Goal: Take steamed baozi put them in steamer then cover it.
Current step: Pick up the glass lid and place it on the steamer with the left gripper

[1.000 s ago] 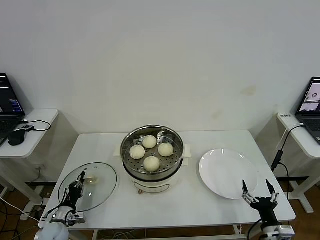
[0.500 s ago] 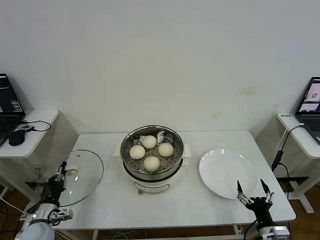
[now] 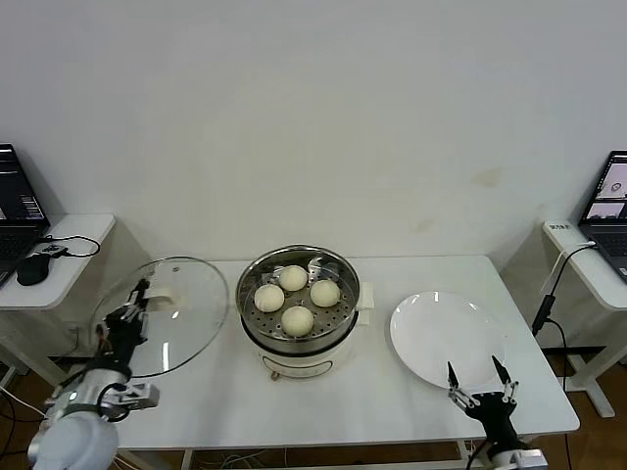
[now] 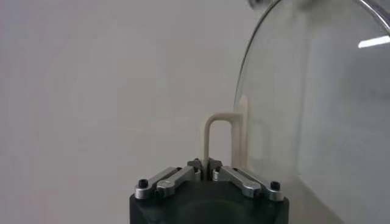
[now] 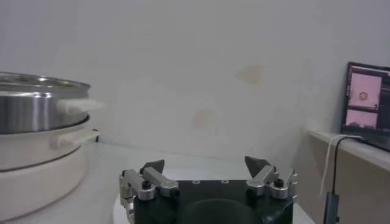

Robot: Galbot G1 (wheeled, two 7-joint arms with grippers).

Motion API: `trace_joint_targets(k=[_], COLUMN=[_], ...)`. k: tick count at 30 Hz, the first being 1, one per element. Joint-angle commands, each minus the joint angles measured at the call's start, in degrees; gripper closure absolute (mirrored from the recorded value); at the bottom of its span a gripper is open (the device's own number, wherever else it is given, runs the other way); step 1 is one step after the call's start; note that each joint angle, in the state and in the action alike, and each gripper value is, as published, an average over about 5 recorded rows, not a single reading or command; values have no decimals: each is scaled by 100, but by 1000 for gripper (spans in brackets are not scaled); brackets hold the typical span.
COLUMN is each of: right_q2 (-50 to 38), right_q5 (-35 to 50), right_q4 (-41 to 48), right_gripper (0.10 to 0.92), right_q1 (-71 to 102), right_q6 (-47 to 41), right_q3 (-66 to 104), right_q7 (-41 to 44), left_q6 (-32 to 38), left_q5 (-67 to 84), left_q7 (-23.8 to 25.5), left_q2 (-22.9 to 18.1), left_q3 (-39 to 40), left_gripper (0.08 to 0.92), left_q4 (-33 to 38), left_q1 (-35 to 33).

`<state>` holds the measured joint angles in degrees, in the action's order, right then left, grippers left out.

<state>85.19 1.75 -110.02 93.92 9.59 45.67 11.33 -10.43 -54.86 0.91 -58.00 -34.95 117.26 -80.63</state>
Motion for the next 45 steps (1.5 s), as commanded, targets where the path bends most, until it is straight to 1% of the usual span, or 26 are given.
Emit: trace_joint_targets(k=[1, 9, 14, 21, 25, 28, 32, 45], right_q2=[226, 405, 443, 469, 432, 411, 406, 410], right_q5=[-943, -1496, -1657, -1717, -1632, -1602, -1601, -1619], right_q4=[171, 333, 395, 383, 318, 296, 291, 308], right_gripper=[203, 203, 203, 203, 202, 203, 202, 203], right_q1=[-2, -122, -165, -152, -117, -107, -95, -66], right_q6=[30, 41, 70, 147, 193, 185, 184, 194], right_q3=[-239, -438, -489, -552, -548, -521, -507, -523], right_q7=[-216, -501, -558, -593, -581, -573, -568, -563], left_q6=[-1171, -1807, -2003, -2006, -1989, -1959, -1902, -1784], left_q5=[-50, -833, -1274, -1899, -2145, -2305, -2466, -2708], left_q7=[596, 1079, 1322, 1567, 1628, 1647, 1654, 1621], left_q2=[165, -486, -1016, -1715, -1991, -2112, -2151, -2223], left_q3=[2043, 3064, 3374, 3606, 3645, 3649, 3628, 3555], left_gripper=[864, 864, 864, 864, 864, 864, 864, 864], left_q4=[440, -142, -561, -1080, -1339, -1520, -1676, -1775], left_q1=[1227, 2403, 2924, 3207, 3241, 3250, 3216, 3058])
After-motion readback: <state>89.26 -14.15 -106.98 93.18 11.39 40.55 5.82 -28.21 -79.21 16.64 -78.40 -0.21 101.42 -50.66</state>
